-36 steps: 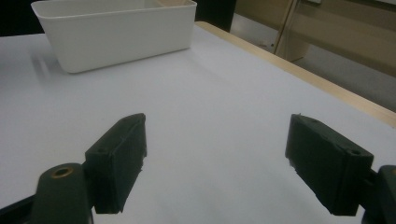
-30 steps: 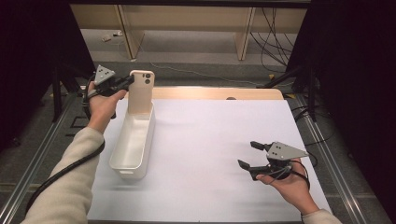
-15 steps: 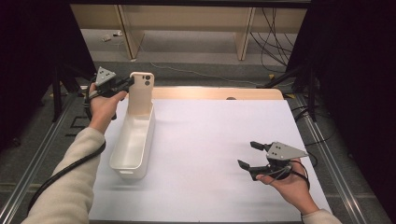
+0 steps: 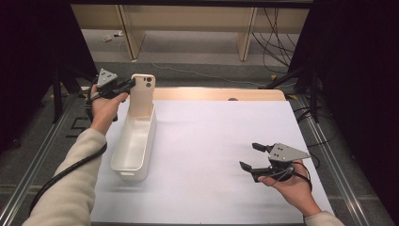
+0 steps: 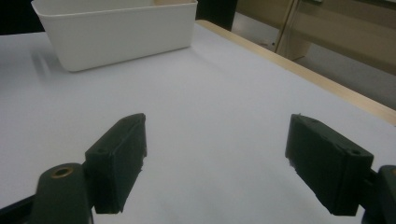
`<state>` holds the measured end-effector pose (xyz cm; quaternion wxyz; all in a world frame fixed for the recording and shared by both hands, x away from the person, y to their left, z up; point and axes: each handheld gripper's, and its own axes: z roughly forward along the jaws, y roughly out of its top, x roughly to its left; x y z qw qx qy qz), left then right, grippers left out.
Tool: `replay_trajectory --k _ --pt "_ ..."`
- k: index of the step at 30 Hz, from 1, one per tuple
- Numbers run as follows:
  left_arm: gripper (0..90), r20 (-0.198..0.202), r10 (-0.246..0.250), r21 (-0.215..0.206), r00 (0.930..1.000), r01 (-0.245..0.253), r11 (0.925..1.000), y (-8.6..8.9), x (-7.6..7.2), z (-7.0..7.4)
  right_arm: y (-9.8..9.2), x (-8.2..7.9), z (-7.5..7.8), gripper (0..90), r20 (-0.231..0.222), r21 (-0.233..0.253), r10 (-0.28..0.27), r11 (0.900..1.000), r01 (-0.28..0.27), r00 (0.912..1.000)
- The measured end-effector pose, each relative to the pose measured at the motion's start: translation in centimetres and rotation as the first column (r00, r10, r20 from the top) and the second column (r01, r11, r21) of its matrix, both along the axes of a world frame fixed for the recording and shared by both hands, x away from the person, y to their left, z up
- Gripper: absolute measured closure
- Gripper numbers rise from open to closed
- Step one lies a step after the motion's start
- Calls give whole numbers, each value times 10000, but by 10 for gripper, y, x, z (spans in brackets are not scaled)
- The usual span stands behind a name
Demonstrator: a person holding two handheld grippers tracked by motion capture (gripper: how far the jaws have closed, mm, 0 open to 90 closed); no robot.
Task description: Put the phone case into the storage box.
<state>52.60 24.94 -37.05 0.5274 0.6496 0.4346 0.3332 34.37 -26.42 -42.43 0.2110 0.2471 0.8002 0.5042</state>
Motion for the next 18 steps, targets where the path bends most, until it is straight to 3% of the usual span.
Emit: replay_trajectory --k 18 --pt "817 -64 4 5 10000 -4 10000 1 3 -5 0 0 0 219 -33 -25 11 10000 -11 10000"
